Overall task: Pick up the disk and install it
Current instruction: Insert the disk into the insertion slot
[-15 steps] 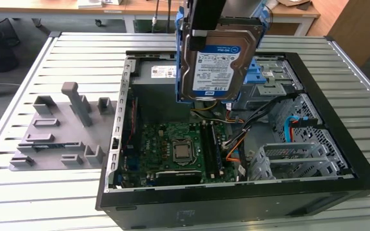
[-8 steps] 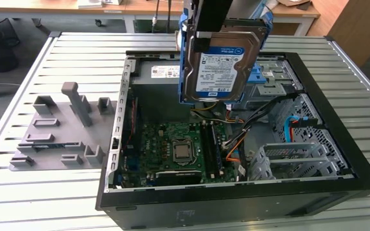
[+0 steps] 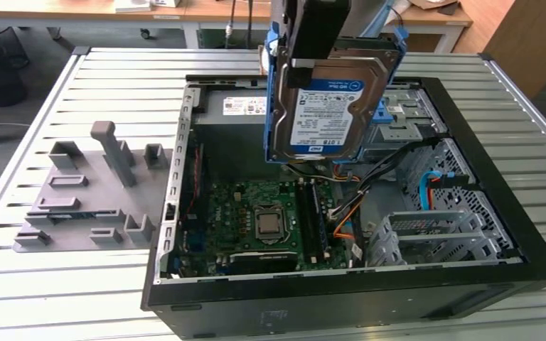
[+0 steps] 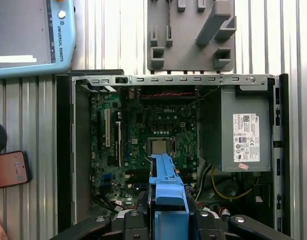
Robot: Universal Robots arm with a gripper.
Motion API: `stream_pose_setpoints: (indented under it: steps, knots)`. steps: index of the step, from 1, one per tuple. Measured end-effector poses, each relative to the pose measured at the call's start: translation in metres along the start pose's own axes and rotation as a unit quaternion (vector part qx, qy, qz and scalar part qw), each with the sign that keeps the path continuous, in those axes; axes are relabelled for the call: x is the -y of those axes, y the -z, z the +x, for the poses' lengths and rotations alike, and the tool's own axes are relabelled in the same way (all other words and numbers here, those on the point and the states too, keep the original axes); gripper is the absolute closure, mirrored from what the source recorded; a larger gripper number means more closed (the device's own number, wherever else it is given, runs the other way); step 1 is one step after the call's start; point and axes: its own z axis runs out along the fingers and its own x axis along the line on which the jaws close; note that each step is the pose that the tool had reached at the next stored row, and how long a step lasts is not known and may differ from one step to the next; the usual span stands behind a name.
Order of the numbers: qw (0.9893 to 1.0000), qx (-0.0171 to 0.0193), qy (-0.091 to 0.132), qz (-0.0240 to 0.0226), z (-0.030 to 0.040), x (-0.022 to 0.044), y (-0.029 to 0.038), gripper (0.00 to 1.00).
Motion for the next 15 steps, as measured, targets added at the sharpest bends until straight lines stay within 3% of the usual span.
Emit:
stream_pose_setpoints:
  steps: [6,12,15]
  knots:
    - [1.0,0.0,0.0,0.0,0.006,0.0023,-0.0007,0.64]
    - [1.0,0.0,0.0,0.0,0.0056,0.0178,-0.0019,0.64]
    - [1.0,0.0002,0.0,0.0001,0.0057,0.0194,-0.0038,0.64]
